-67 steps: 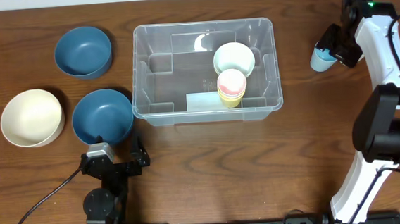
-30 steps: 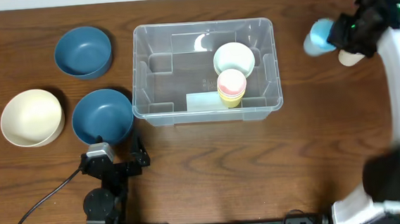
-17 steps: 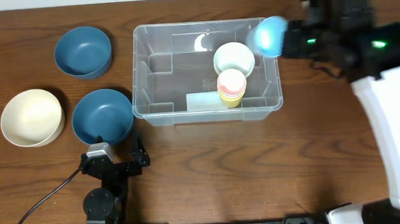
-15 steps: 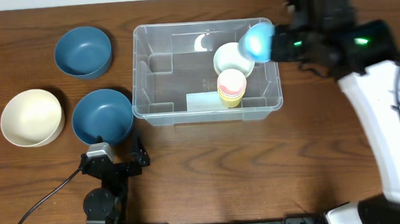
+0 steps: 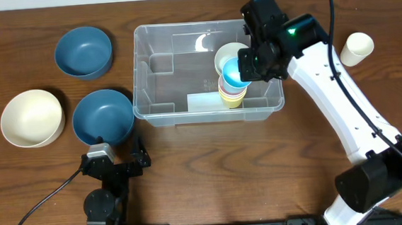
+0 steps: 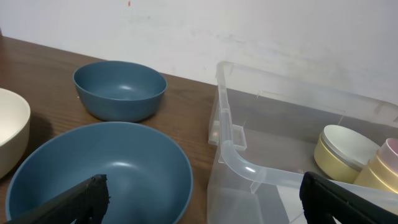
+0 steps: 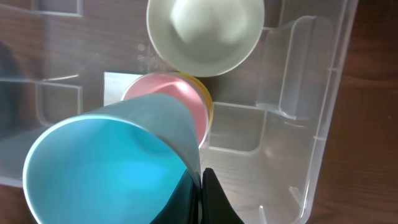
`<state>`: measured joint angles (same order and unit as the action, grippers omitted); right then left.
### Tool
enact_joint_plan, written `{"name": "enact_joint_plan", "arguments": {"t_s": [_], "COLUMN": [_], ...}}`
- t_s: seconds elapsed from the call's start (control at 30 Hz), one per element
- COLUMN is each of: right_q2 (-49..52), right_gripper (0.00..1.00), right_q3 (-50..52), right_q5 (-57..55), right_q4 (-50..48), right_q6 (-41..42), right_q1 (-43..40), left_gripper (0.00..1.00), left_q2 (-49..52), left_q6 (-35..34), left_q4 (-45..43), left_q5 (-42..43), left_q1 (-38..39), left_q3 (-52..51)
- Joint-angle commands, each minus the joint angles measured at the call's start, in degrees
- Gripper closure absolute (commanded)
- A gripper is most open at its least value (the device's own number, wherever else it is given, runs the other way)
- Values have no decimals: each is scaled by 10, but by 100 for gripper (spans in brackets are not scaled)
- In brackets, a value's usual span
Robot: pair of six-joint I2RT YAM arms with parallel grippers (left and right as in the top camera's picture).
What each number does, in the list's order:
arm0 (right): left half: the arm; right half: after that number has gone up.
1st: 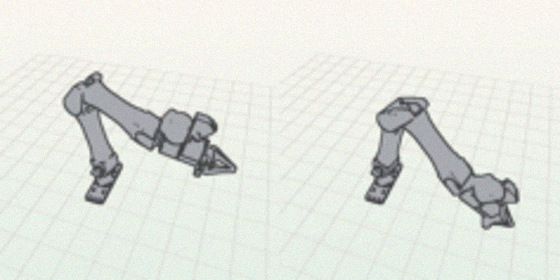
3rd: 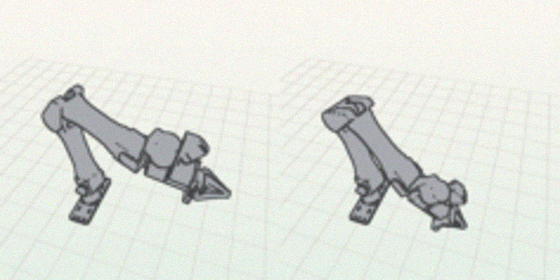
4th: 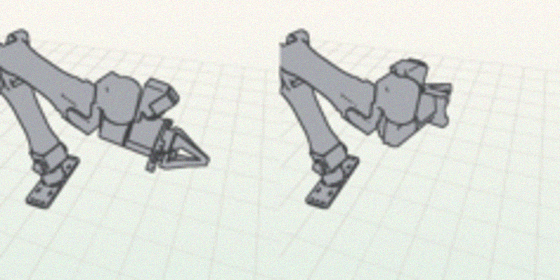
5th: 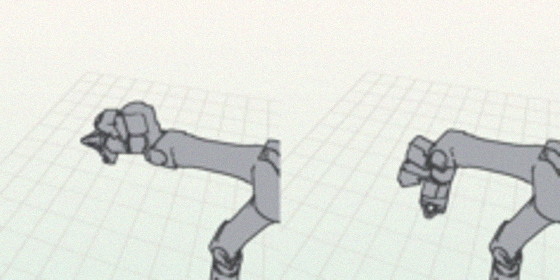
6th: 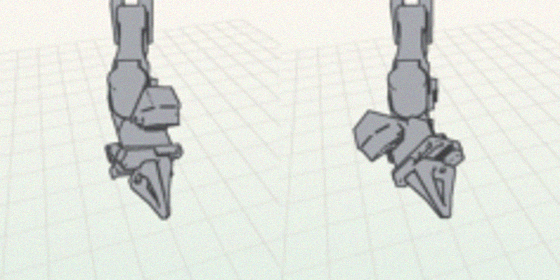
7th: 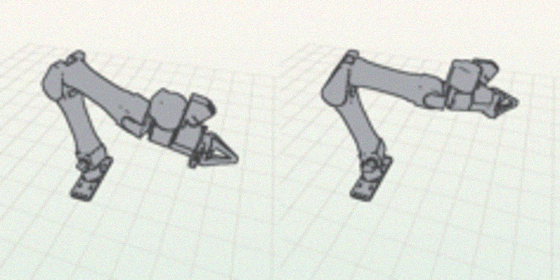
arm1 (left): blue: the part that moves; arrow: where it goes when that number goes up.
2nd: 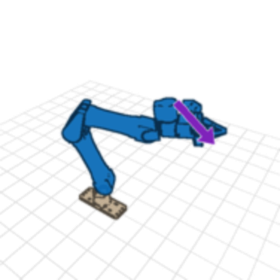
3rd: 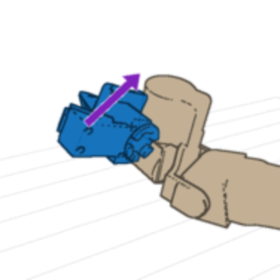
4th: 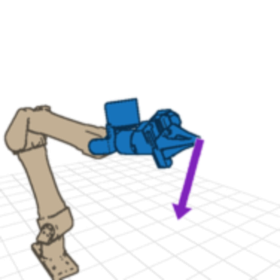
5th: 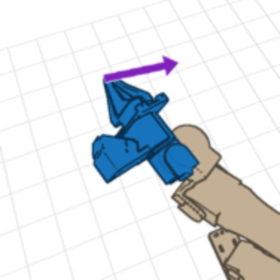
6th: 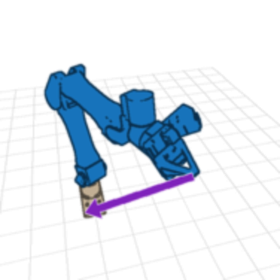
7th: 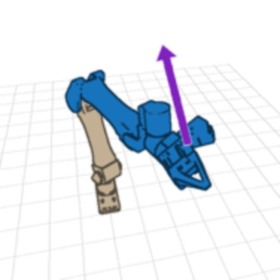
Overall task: Pack container
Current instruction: 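Carry the light-blue cup into the container onto the pink cup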
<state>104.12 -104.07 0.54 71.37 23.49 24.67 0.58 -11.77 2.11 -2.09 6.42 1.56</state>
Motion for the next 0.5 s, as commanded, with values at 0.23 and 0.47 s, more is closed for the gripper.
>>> {"name": "enact_joint_plan", "arguments": {"t_s": [0.23,0.47], "right_q2": [1,-10], "right_gripper": [58,58], "right_q3": [0,-11], "right_q5": [-12,-12], "right_q4": [-12,-44], "right_q6": [0,-9], "right_q1": [5,-6], "left_gripper": [2,2], "left_q2": [-3,-3], "left_q6": [8,8], "left_q4": [19,19], "left_q5": [-9,-9], "left_q1": [-4,-4], "left_q3": [-13,-13]}}
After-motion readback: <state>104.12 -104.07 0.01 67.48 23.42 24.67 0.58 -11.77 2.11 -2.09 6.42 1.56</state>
